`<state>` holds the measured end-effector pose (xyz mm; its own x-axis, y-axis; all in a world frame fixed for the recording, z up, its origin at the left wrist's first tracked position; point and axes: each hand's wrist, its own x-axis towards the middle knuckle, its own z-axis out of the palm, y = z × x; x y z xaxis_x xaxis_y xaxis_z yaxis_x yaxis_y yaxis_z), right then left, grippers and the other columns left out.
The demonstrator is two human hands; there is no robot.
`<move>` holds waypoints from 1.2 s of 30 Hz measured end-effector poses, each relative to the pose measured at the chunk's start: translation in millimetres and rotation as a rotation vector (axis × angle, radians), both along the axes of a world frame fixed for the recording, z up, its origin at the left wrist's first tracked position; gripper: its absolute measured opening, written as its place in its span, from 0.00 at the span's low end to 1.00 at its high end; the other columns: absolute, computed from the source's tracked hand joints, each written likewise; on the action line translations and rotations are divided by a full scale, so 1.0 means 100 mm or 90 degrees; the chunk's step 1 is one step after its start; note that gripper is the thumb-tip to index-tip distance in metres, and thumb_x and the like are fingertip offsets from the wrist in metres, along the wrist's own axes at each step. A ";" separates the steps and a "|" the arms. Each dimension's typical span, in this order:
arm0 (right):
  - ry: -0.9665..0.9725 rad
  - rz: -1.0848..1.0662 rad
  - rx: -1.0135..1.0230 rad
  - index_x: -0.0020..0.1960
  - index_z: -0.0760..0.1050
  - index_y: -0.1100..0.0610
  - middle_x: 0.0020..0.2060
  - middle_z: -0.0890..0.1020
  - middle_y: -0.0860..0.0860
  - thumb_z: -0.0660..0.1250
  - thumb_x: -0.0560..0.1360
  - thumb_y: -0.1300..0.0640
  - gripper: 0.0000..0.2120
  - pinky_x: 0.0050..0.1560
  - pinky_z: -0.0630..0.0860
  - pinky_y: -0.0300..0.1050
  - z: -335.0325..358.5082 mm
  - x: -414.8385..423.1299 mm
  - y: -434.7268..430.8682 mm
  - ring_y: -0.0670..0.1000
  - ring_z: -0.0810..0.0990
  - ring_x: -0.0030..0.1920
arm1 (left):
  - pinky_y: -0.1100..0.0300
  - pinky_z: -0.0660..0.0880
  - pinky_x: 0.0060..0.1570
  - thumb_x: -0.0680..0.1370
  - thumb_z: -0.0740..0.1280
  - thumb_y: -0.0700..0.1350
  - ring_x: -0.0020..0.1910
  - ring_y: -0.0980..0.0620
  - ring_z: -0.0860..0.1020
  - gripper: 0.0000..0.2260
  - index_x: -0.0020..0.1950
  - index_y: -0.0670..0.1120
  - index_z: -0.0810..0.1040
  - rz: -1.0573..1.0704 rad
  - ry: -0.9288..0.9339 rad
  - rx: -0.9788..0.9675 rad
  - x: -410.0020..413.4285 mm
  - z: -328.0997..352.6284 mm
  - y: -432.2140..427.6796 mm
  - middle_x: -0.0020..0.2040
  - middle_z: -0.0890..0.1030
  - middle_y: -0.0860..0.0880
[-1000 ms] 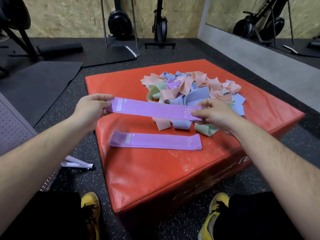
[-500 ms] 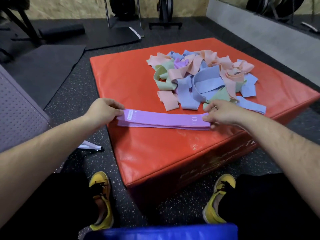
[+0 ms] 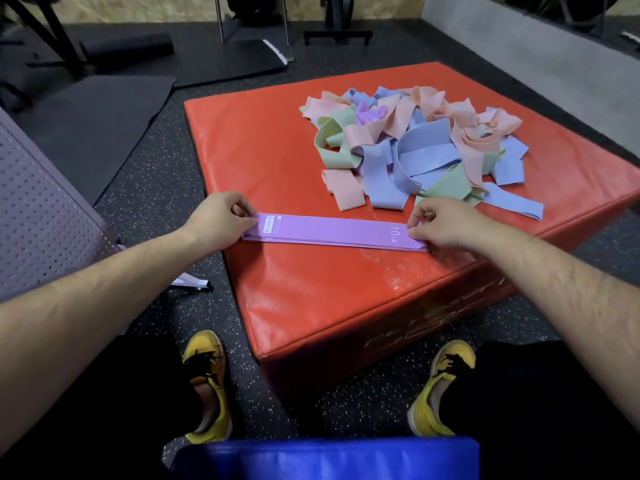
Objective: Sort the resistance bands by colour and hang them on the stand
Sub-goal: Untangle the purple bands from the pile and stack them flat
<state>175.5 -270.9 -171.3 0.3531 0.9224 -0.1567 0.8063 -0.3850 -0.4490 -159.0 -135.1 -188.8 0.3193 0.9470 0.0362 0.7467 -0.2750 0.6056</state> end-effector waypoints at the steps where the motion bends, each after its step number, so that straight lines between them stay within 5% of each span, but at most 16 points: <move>1: -0.013 0.001 0.002 0.42 0.82 0.54 0.36 0.83 0.50 0.74 0.70 0.61 0.03 0.37 0.73 0.39 0.00 0.01 0.00 0.48 0.79 0.38 | 0.68 0.68 0.29 0.76 0.71 0.39 0.33 0.53 0.74 0.01 0.45 0.45 0.82 -0.015 0.018 0.016 0.00 0.01 0.01 0.39 0.81 0.47; 6: -0.024 0.019 -0.002 0.40 0.82 0.52 0.35 0.80 0.45 0.74 0.70 0.58 0.02 0.36 0.70 0.39 0.04 0.00 0.01 0.42 0.75 0.37 | 0.59 0.74 0.38 0.74 0.70 0.40 0.40 0.50 0.78 0.03 0.41 0.45 0.82 -0.079 0.061 0.051 -0.01 0.05 0.03 0.40 0.80 0.46; 10: -0.037 0.040 0.030 0.43 0.82 0.51 0.36 0.79 0.44 0.72 0.73 0.51 0.03 0.35 0.67 0.37 0.22 -0.01 0.09 0.44 0.77 0.39 | 0.60 0.69 0.48 0.74 0.69 0.44 0.45 0.51 0.75 0.02 0.42 0.49 0.82 -0.050 0.064 0.089 0.11 0.13 0.13 0.47 0.74 0.49; 18: -0.062 0.005 0.126 0.45 0.79 0.50 0.36 0.77 0.44 0.64 0.78 0.51 0.07 0.33 0.66 0.41 0.47 -0.03 0.57 0.47 0.75 0.39 | 0.54 0.71 0.50 0.74 0.69 0.42 0.46 0.49 0.74 0.02 0.43 0.47 0.82 -0.137 -0.006 0.157 0.95 0.43 0.41 0.43 0.77 0.47; 22: -0.043 -0.002 0.158 0.46 0.80 0.52 0.42 0.83 0.48 0.61 0.78 0.55 0.09 0.42 0.77 0.48 0.50 -0.07 0.90 0.53 0.80 0.45 | 0.52 0.73 0.51 0.70 0.63 0.50 0.48 0.45 0.76 0.12 0.47 0.47 0.82 -0.157 -0.049 0.154 1.42 0.46 0.58 0.47 0.78 0.45; 25: -0.055 -0.008 0.184 0.48 0.80 0.51 0.48 0.83 0.50 0.60 0.76 0.55 0.10 0.48 0.79 0.53 0.53 -0.04 1.14 0.55 0.80 0.49 | 0.51 0.73 0.55 0.73 0.63 0.48 0.54 0.44 0.77 0.14 0.54 0.46 0.83 -0.173 -0.051 0.171 1.78 0.45 0.79 0.52 0.79 0.46; 30: -0.058 -0.031 0.203 0.52 0.78 0.50 0.52 0.78 0.54 0.59 0.77 0.54 0.10 0.52 0.78 0.54 0.47 0.04 1.40 0.59 0.77 0.53 | 0.52 0.72 0.54 0.78 0.65 0.44 0.62 0.45 0.74 0.14 0.63 0.50 0.79 -0.246 0.090 0.235 2.41 0.52 1.33 0.60 0.78 0.47; 36: -0.080 -0.041 0.165 0.58 0.76 0.52 0.56 0.76 0.54 0.58 0.78 0.55 0.12 0.53 0.74 0.51 0.43 0.09 1.55 0.60 0.73 0.59 | 0.58 0.69 0.44 0.79 0.64 0.48 0.48 0.47 0.76 0.04 0.52 0.51 0.76 -0.326 0.341 0.151 2.92 0.60 1.62 0.51 0.77 0.48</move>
<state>184.8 -115.8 -128.0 0.4143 0.9009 0.1292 0.8393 -0.3233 -0.4372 133.2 26.5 -128.9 0.7456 0.6634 -0.0637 0.6664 -0.7414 0.0795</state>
